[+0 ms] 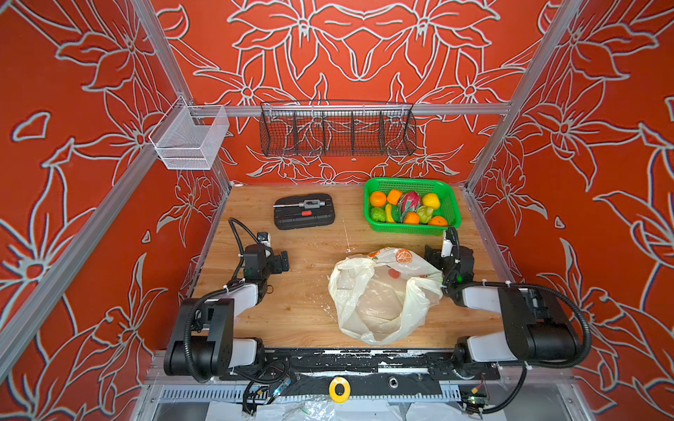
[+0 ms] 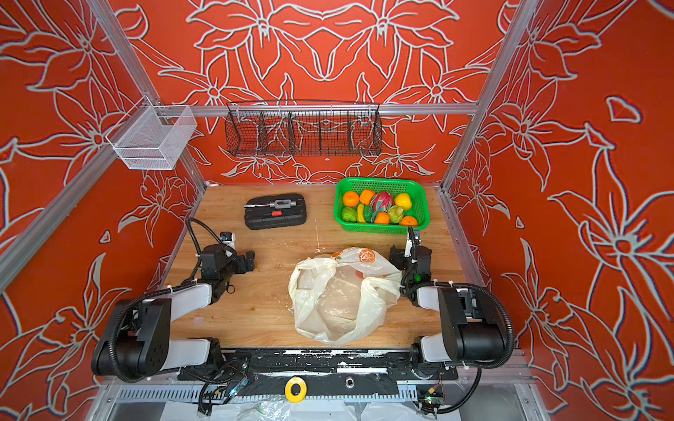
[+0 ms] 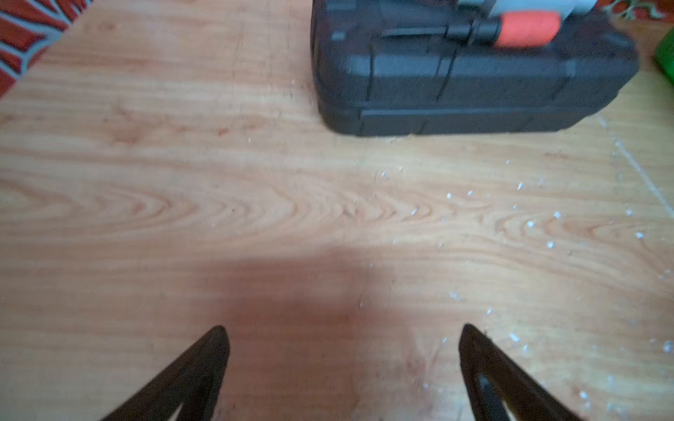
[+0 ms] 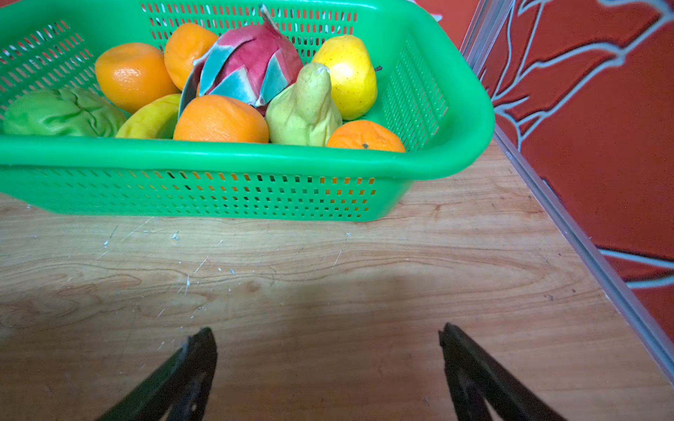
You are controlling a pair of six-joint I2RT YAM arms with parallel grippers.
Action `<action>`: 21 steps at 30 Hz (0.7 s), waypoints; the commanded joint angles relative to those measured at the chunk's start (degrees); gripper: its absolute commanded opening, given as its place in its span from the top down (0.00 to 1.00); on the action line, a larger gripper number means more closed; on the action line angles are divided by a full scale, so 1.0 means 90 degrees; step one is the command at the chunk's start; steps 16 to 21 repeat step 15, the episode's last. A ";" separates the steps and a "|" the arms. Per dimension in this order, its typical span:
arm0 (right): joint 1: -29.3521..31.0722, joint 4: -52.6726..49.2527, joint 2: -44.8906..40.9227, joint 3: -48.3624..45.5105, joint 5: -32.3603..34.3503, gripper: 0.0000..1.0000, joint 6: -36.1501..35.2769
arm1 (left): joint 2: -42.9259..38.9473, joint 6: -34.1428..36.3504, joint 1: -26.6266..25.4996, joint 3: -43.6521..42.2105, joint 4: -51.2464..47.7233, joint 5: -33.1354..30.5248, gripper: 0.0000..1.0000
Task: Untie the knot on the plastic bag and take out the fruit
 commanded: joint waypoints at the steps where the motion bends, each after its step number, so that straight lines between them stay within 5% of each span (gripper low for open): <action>1: 0.0023 -0.0007 -0.0080 0.0111 -0.0046 0.03 -0.0161 | -0.0024 0.0034 0.0010 0.0211 0.0331 0.0096 0.03; 21: 0.0077 0.0106 -0.0065 0.0064 0.0003 0.03 -0.0197 | -0.0041 0.0018 0.0008 0.0227 0.0305 0.0042 0.03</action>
